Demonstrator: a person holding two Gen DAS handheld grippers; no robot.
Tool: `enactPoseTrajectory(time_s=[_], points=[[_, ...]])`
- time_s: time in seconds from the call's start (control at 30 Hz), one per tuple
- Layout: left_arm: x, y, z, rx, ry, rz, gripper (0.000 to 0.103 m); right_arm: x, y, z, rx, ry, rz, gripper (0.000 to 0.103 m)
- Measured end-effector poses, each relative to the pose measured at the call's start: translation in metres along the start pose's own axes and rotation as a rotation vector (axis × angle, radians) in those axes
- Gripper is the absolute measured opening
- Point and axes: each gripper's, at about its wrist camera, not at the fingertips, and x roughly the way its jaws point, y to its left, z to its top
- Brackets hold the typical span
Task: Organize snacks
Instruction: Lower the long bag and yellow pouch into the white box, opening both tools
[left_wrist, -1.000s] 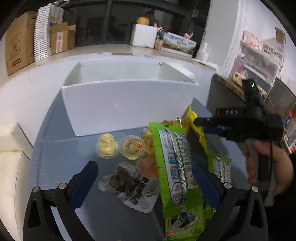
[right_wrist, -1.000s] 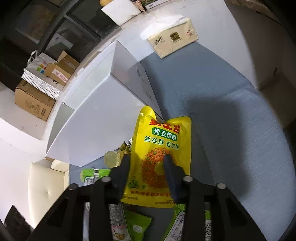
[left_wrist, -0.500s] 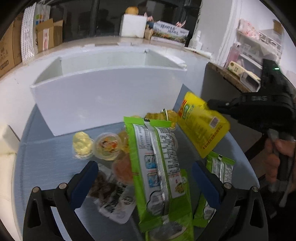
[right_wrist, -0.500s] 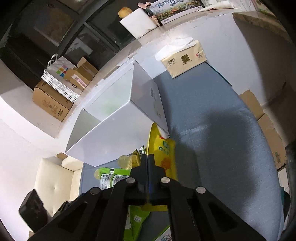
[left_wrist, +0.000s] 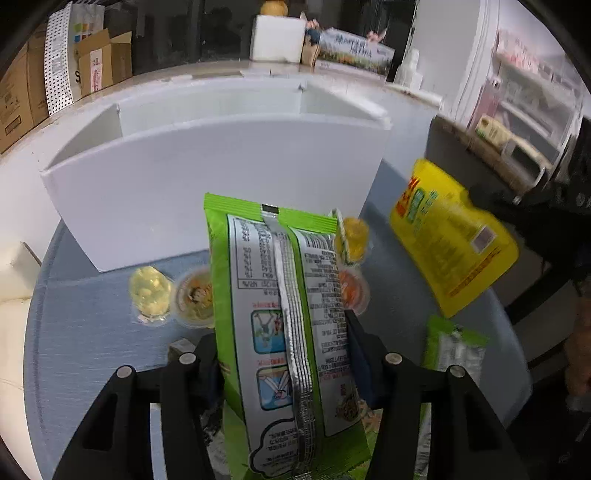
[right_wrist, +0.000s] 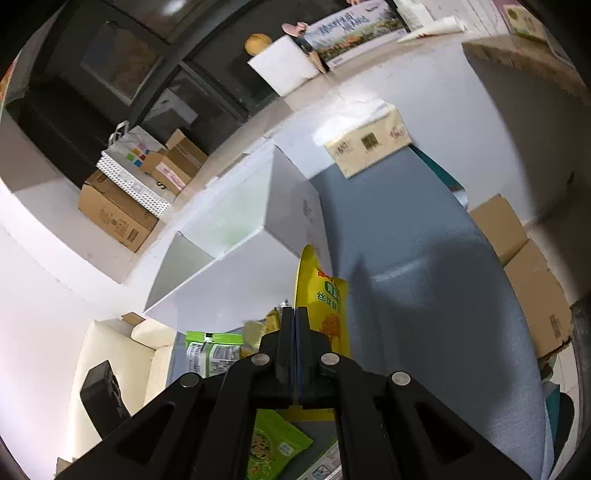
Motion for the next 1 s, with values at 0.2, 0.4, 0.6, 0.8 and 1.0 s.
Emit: enactPoseTrajectory(time_s=[0.2,0.4,0.6,0.8,1.0], points=[[-0.046,0.011,0.023,-0.012,-0.114,-0.021,0.059,-0.019,0.028,0.005,-0.065,-0.025,0.050,0.000],[-0.071,0.040,0.079,-0.027,-0.216,-0.023,0.059,-0.035,0.075,0.027,-0.182,-0.057,0.092,0.000],[-0.056,0.089,0.144,-0.063,-0.258,0.010,0.059,-0.022,0.136,0.075,-0.319,-0.071,0.133,0.000],[-0.014,0.108,0.185,-0.063,-0.210,0.040,0.066,0.036,0.162,0.124,-0.331,-0.023,0.113,0.000],[0.013,0.119,0.184,-0.086,-0.153,0.083,0.103,0.089,0.147,0.145,-0.259,0.034,0.012,0.089]])
